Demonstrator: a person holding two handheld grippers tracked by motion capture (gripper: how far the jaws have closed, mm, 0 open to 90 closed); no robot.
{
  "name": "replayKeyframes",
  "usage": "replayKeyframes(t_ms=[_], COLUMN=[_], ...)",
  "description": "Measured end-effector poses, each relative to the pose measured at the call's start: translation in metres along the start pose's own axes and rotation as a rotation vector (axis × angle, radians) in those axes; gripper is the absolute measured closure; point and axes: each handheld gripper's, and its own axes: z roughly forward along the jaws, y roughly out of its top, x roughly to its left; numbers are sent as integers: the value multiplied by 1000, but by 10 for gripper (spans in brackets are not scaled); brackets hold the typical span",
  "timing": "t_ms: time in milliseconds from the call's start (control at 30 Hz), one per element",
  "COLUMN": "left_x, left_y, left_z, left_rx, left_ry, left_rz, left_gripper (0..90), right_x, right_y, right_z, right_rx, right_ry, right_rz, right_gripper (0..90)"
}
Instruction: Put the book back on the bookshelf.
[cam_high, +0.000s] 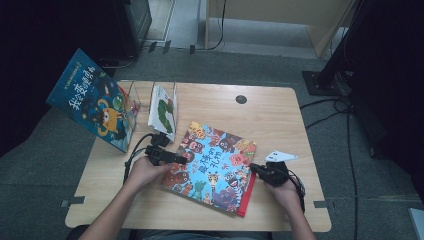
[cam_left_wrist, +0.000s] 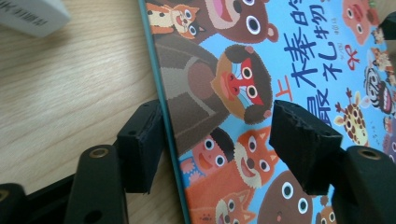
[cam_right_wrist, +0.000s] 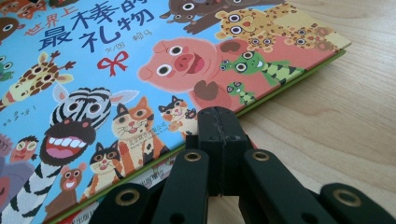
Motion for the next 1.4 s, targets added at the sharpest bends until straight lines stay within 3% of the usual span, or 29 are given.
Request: replayKeyframes(t_ms=[133,300,400,667,867,1033,1133,1267,1400], left_x=[0,-4,-8,-28,-39,-47,-51,-53,-57], left_y=[3,3,3,15,27,35,40,47,53], left_z=[-2,-10,-22,-65,-88,-87,-96,-103,-108], left_rx=[32,69,26,-39,-19,34,4,18,23], left_ry=[10,9,-16,-59,-52,-133,-116,-85,-91], left_rz=[-45,-39,-54,-20,-20,-32,-39,-45,-47], left_gripper=[473,512,527,558,599,628,648,662,683], right_x=[-1,-3,-5,-4,3,6,10,18,21], right_y=[0,0,0,0,4,7,10,13,18], right_z=[0,1,0,3,11,17,21,28,33], right_rx=[-1,-5,-4,-3,-3,-5,-3,-8,4], right_ry=[11,23,32,81,111,146,160,173,181], right_rz=[7,17,25,40,1,5,-21,-64,-77], right_gripper=[900,900,900,900,900,900,900,900,900])
